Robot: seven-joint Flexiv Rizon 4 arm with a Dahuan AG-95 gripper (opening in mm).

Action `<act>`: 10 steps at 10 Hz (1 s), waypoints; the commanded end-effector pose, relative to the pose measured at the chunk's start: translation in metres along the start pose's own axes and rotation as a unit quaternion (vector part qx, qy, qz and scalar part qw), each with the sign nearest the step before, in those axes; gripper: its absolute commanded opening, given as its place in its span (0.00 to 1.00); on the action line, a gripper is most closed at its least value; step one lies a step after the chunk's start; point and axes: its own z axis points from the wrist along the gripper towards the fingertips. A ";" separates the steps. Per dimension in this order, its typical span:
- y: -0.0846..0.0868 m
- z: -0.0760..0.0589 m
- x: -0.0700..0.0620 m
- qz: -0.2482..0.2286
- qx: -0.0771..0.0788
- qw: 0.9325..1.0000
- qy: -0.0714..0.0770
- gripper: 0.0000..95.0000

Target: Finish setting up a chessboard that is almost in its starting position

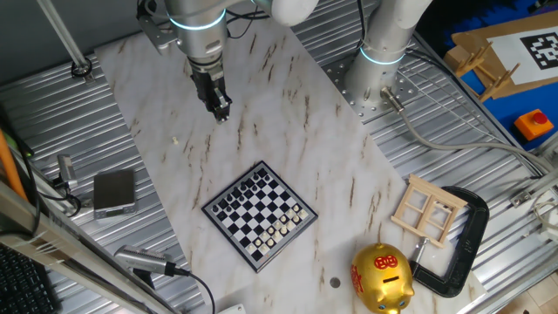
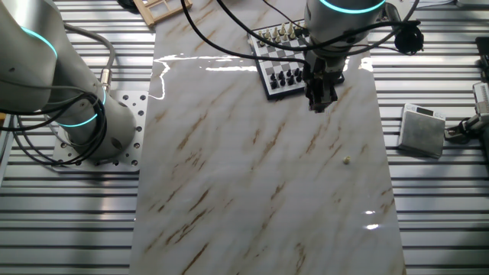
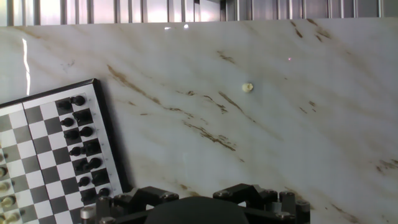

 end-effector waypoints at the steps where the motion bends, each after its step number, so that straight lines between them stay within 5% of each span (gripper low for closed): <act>1: 0.000 0.000 0.000 0.000 0.000 1.000 0.000 0.00; 10: 0.000 0.000 0.000 -0.010 0.002 1.000 0.003 0.00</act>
